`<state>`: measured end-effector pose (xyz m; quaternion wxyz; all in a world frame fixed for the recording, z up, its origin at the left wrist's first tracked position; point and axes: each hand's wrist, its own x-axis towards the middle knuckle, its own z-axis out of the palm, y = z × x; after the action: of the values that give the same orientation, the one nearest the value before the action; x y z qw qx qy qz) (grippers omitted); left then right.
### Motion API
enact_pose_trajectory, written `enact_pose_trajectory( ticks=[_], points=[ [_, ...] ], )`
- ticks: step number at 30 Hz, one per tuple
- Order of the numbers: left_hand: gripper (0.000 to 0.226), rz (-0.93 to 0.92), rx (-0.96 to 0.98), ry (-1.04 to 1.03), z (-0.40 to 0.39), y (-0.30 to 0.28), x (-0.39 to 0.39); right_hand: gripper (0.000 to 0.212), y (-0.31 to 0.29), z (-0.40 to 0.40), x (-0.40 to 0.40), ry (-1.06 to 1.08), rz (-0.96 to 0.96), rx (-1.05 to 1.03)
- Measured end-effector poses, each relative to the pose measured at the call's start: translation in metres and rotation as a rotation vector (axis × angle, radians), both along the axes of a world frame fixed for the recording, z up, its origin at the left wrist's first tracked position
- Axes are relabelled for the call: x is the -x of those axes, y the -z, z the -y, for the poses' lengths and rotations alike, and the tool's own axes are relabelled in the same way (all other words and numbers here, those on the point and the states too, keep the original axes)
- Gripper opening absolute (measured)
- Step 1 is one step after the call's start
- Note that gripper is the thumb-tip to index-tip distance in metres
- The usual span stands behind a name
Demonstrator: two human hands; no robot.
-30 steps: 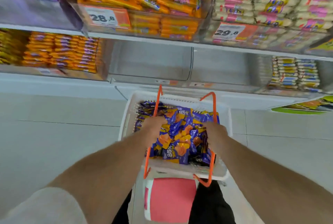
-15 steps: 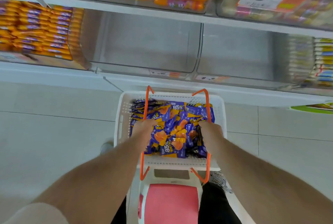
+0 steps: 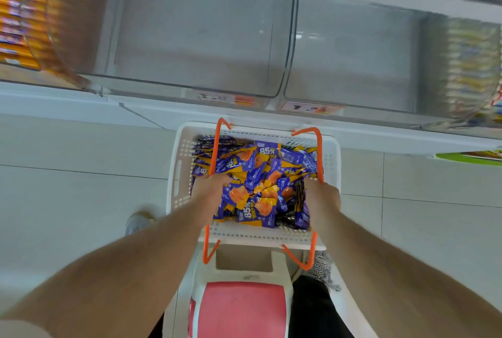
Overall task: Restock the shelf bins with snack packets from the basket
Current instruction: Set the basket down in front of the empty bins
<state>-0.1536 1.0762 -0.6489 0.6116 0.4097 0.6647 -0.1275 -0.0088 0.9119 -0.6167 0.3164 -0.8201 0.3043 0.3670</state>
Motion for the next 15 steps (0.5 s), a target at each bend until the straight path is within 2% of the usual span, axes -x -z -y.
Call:
enact_pose_trajectory(
  ticks=[2, 8, 12, 15],
  points=[
    [0.014, -0.004, -0.002, -0.010, 0.000, 0.003, -0.007, 0.018, 0.005, 0.005, -0.006, -0.051, 0.012, -0.035],
    [0.027, -0.004, -0.020, 0.002, -0.008, 0.011, -0.002, 0.021, 0.024, 0.021, -0.023, -0.059, 0.014, 0.078],
    [0.009, -0.088, -0.217, 0.065, -0.030, 0.019, 0.024, 0.015, 0.031, 0.047, -0.034, -0.167, 0.108, 0.157],
    [0.015, -0.228, -0.394, 0.275, -0.041, 0.025, 0.038, 0.027, 0.037, 0.065, -0.037, -0.215, 0.164, 0.253]
  ],
)
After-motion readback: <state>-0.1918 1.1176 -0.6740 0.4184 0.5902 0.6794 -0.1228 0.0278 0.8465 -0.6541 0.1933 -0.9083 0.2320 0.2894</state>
